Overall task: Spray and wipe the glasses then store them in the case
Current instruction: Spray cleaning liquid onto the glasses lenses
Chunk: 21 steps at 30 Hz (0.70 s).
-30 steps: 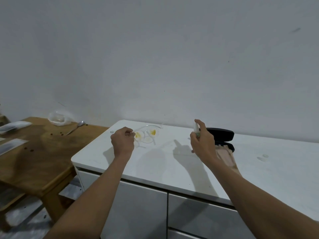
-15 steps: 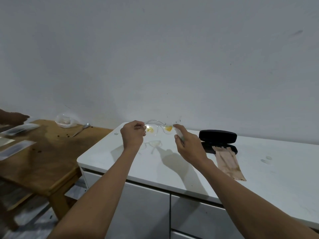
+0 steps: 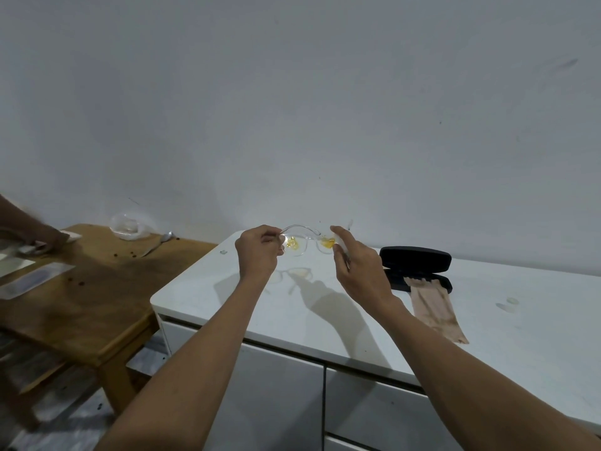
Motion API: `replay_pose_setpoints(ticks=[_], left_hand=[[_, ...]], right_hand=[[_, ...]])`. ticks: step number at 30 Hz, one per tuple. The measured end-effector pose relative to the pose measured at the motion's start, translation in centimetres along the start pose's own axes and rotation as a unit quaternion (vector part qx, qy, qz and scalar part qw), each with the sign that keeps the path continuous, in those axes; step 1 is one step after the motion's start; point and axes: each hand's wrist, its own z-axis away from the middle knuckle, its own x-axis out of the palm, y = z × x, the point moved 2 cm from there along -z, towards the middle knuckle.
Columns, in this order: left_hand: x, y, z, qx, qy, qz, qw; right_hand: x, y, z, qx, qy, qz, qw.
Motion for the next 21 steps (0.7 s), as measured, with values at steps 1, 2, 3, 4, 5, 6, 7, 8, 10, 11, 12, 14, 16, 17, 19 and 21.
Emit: replay_pose_setpoints(ticks=[1, 2, 3, 4, 5, 6, 7, 8, 10, 11, 12, 14, 16, 17, 19, 21], left_hand=[[-0.1, 0.0, 0.0, 0.000, 0.000, 0.000, 1.000], [-0.1, 0.0, 0.0, 0.000, 0.000, 0.001, 1.000], [-0.2, 0.0, 0.0, 0.001, -0.001, 0.002, 1.000], [-0.2, 0.0, 0.0, 0.001, -0.001, 0.002, 1.000], [-0.3, -0.1, 0.0, 0.001, -0.002, 0.002, 1.000], [-0.3, -0.1, 0.0, 0.001, -0.001, 0.002, 1.000], [-0.3, -0.1, 0.0, 0.001, -0.001, 0.002, 1.000], [-0.4, -0.2, 0.0, 0.001, -0.001, 0.002, 1.000], [-0.4, -0.2, 0.1, 0.000, -0.004, 0.005, 1.000], [-0.4, -0.2, 0.1, -0.001, -0.004, 0.008, 1.000], [-0.4, -0.2, 0.1, -0.002, -0.002, 0.009, 1.000], [-0.3, -0.2, 0.1, -0.003, 0.002, 0.010, 1.000], [-0.2, 0.0, 0.1, -0.002, 0.002, 0.010, 1.000], [-0.2, 0.0, 0.1, -0.002, 0.002, 0.010, 1.000], [-0.1, 0.1, 0.0, -0.004, 0.002, 0.012, 1.000], [-0.1, 0.1, 0.0, -0.004, 0.003, 0.013, 1.000]], right_hand=[[0.1, 0.1, 0.0, 0.001, 0.001, 0.001, 1.000], [0.1, 0.2, 0.0, 0.003, 0.004, 0.004, 1.000], [0.1, 0.2, 0.0, 0.005, 0.010, 0.005, 1.000], [0.1, 0.2, 0.0, 0.007, 0.017, 0.006, 1.000], [0.2, 0.2, 0.1, 0.010, 0.023, 0.005, 1.000], [0.2, 0.1, 0.1, 0.012, 0.026, 0.004, 1.000], [0.2, 0.0, 0.2, 0.013, 0.027, 0.002, 1.000], [0.3, -0.1, 0.2, 0.012, 0.027, -0.001, 1.000], [0.4, -0.5, 0.3, 0.005, 0.022, -0.006, 1.000], [0.5, -0.7, 0.4, 0.004, 0.017, -0.010, 1.000], [0.7, -0.9, 0.4, 0.003, 0.011, -0.014, 1.000], [1.0, -1.4, 0.5, -0.002, -0.001, -0.026, 1.000], [1.3, -2.0, 0.6, -0.016, -0.011, -0.038, 0.999], [1.5, -2.3, 0.6, -0.021, -0.013, -0.042, 0.999], [1.8, -2.7, 0.5, -0.027, -0.015, -0.043, 0.999], [2.1, -3.0, 0.4, -0.030, -0.015, -0.040, 0.999]])
